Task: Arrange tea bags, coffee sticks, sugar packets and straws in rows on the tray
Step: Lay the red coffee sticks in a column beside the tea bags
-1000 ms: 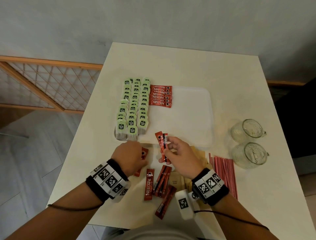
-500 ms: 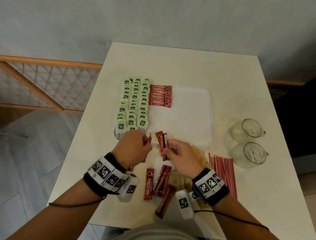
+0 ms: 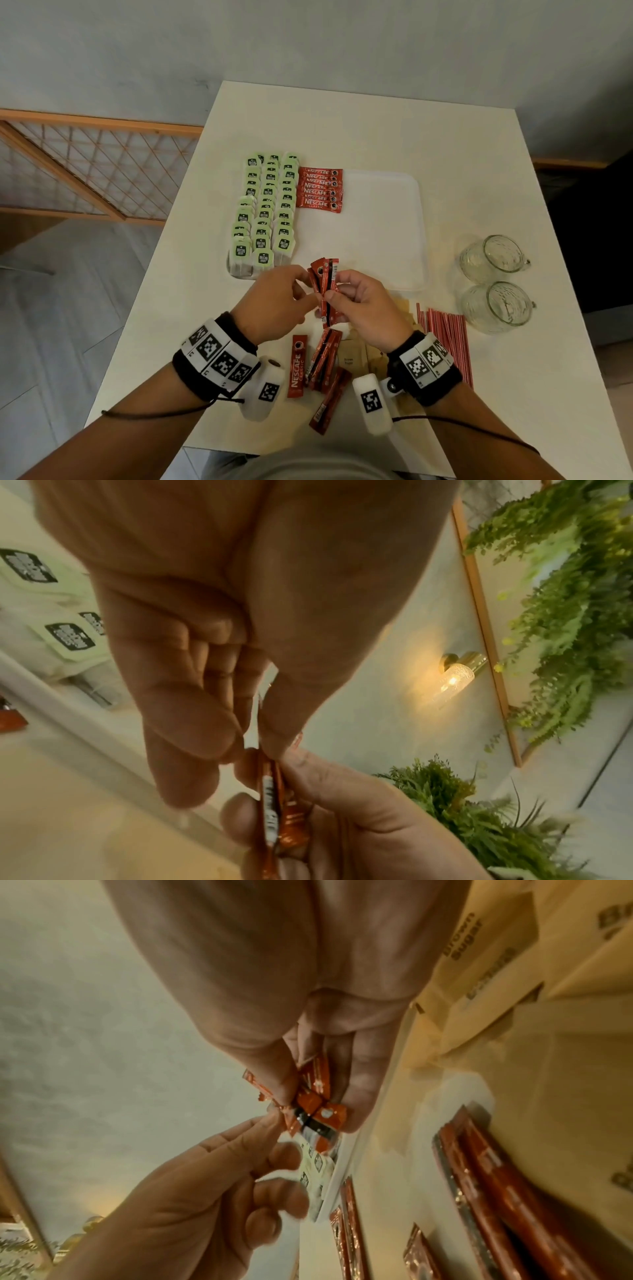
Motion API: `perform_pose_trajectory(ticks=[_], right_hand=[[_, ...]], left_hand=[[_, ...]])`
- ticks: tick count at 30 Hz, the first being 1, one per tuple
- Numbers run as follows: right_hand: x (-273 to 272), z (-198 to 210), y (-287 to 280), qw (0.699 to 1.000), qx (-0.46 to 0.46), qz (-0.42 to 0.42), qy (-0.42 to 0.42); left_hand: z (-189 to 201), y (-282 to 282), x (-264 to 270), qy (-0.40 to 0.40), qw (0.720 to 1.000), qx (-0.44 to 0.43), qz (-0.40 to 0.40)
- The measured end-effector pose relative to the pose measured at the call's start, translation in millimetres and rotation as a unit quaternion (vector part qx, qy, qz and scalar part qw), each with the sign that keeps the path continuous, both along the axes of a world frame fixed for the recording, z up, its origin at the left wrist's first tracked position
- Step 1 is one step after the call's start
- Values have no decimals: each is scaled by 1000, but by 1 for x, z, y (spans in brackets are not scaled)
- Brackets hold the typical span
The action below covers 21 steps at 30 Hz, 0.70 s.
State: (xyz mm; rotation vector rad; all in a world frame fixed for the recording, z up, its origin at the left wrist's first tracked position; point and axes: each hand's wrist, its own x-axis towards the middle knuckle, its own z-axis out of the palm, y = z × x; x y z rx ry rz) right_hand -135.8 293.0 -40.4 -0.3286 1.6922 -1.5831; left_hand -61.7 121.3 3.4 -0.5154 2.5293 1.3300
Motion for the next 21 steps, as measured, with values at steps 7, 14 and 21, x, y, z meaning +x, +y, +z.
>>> perform_pose_trajectory(ticks=[7,14,21], right_hand=[[0,-6,6,1000,14,-10,11],[3,-7,10,999,29,0,23],[3,-9,14,999,39,3,31]], left_hand=[[-17,-1,12,-98,948,-237,-186],[-34,5,17,-113,938,-251,-210],[-41,-4,9,-86,986,-84,-113]])
